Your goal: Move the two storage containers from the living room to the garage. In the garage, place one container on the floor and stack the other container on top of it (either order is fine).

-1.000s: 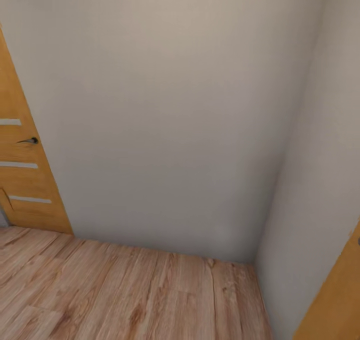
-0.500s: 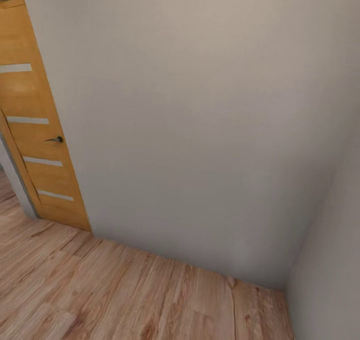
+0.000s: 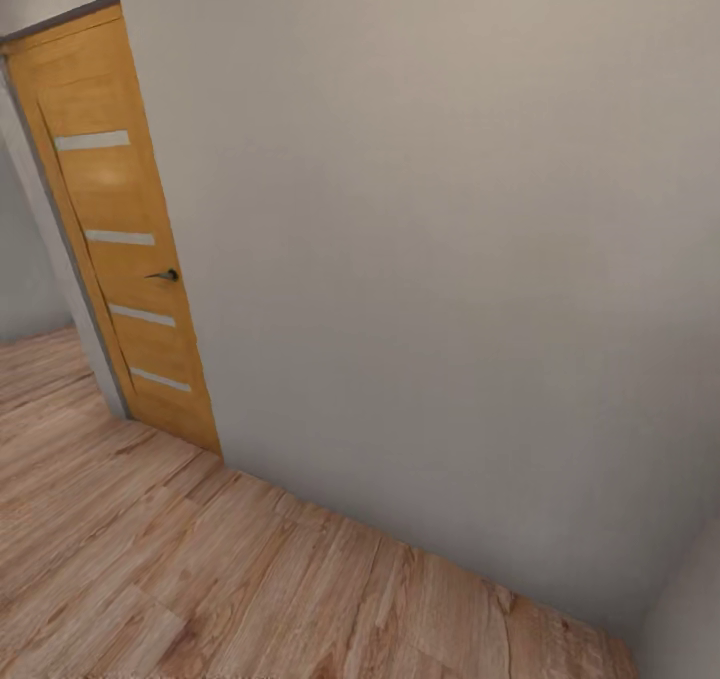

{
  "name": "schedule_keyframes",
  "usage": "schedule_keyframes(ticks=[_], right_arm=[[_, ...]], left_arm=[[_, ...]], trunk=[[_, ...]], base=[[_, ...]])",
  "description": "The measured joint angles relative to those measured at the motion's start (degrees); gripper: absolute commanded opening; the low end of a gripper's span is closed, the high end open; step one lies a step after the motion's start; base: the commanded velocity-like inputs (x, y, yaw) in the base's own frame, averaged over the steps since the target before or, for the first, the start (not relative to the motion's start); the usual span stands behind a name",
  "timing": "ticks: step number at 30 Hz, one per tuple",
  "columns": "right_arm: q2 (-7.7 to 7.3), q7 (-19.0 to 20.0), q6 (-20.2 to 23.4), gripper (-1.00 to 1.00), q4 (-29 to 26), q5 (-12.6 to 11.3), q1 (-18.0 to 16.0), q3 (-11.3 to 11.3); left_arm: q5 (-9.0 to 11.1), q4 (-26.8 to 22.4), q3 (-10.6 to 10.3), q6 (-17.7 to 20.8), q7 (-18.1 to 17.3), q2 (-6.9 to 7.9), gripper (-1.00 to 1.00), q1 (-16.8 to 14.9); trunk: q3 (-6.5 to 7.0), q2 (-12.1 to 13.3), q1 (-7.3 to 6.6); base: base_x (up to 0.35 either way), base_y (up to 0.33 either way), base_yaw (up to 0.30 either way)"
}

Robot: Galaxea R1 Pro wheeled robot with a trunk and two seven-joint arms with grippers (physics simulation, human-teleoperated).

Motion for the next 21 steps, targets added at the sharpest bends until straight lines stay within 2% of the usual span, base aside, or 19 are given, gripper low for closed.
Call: schedule_keyframes(ticks=[21], right_arm=[[-0.01,-0.2,0.1,1.0,0.0,-0.8,0.0,-0.4]], left_arm=[[0.1,0.0,0.1,0.0,-0.2,-0.15,1.0,0.0]], trunk=[[0.0,0.0,0.0]], base=[[0.0,0.0,0.276]])
